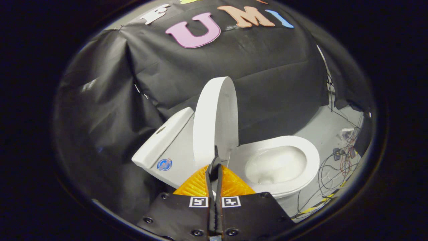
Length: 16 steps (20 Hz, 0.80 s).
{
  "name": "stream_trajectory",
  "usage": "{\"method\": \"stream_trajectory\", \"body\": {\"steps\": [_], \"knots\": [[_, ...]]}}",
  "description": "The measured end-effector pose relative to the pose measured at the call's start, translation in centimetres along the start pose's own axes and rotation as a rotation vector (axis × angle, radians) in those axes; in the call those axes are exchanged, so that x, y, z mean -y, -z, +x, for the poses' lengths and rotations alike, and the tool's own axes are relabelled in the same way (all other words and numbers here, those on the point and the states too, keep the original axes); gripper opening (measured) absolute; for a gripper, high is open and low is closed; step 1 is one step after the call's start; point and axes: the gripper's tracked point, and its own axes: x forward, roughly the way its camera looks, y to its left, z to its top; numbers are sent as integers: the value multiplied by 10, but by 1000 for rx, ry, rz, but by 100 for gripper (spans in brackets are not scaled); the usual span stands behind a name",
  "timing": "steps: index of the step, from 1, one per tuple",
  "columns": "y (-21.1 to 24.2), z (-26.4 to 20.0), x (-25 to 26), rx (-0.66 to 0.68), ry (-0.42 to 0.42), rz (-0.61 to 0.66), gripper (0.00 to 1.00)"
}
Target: Open the toilet lid.
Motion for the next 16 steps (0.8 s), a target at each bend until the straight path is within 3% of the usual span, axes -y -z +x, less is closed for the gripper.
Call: {"method": "stream_trajectory", "body": {"steps": [11, 16], "knots": [[-2, 7, -33, 41, 54, -155, 1], [-3, 9, -41, 37, 91, -170, 1]]}}
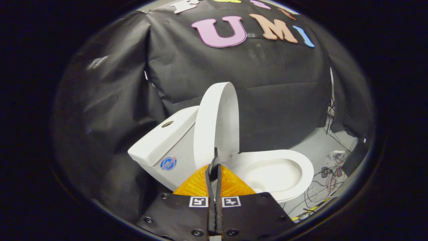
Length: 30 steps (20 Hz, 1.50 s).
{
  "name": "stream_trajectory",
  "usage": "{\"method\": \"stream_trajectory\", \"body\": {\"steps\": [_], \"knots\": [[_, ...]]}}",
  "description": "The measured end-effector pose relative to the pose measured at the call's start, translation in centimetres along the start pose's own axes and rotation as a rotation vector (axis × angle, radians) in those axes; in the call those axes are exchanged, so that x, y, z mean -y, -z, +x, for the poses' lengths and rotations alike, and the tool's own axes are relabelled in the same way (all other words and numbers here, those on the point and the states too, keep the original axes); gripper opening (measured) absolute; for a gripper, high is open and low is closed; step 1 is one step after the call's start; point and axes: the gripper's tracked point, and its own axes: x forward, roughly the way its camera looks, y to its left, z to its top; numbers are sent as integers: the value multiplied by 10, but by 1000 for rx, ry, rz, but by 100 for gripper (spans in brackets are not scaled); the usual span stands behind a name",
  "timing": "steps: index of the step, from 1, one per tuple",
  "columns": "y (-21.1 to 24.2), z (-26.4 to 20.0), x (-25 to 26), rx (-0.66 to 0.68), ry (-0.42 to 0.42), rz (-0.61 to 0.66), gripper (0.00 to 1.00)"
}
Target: Open the toilet lid.
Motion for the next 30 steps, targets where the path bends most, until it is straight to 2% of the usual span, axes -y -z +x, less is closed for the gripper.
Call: {"method": "stream_trajectory", "body": {"steps": [7, 17, 25, 26, 28, 30], "knots": [[-1, 7, -32, 11, 31, -45, 1], [-4, 17, -68, 101, 97, -139, 2], [-4, 23, -86, 120, 64, -194, 4], [-2, 24, -86, 110, 61, -199, 8], [-1, 21, -90, 108, 24, -195, 12], [0, 20, -98, 104, -47, -170, 14]]}}
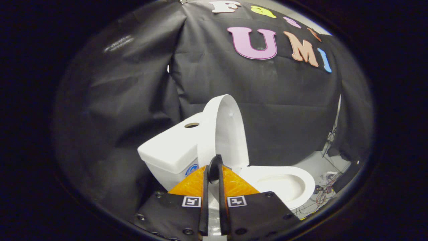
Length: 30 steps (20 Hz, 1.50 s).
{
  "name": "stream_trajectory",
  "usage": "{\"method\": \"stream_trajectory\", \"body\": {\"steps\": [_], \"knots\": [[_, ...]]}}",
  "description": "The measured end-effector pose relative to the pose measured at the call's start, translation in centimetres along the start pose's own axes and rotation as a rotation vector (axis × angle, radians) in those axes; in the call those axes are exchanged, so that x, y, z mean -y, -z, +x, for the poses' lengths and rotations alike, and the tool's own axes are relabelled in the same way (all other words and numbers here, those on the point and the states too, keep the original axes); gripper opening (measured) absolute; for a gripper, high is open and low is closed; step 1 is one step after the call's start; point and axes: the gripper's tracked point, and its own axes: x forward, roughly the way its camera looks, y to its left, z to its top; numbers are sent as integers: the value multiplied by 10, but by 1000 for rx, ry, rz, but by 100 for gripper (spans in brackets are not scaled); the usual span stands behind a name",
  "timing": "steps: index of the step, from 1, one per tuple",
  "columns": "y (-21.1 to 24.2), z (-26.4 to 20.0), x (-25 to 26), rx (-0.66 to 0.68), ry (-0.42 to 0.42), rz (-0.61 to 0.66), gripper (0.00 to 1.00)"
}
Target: Open the toilet lid.
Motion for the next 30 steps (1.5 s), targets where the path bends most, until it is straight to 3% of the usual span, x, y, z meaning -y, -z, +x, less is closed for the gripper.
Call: {"method": "stream_trajectory", "body": {"steps": [3, 9, 11, 19, 30], "knots": [[-6, -9, 12, 39, -25, -20, 20], [-7, -37, 58, 59, 18, -32, 92], [-9, -51, 74, 78, 22, -27, 99], [-5, -111, 129, 78, -26, -22, 98], [-4, -164, 234, 97, -11, -31, 99]]}}
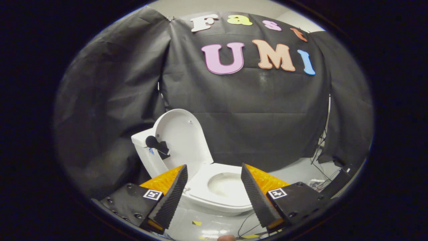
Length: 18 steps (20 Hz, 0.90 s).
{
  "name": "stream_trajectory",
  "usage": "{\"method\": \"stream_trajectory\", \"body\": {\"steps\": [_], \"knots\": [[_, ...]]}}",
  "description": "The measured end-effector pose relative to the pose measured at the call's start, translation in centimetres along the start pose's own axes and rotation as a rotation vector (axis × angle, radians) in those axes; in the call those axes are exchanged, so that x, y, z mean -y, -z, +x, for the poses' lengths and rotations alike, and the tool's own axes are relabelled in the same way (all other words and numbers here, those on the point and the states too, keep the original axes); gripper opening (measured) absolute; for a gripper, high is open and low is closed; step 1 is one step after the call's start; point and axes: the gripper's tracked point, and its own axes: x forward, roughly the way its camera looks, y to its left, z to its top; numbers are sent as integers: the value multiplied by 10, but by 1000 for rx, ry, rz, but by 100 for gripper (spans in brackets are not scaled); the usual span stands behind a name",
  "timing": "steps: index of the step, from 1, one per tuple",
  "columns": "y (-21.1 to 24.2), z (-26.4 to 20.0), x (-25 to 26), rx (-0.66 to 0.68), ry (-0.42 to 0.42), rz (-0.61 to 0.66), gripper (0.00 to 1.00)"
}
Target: Open the toilet lid.
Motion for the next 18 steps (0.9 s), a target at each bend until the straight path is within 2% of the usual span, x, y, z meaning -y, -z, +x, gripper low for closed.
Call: {"method": "stream_trajectory", "body": {"steps": [4, 7, 12, 15, 18], "knots": [[-7, -7, 27, 74, -10, -2, 99], [-14, -9, 33, 116, -47, 24, 98], [-41, -7, 61, 264, -45, -101, 98], [-47, -2, 68, 306, -66, -50, 98], [-43, -1, 100, 290, -12, -11, 99]]}}
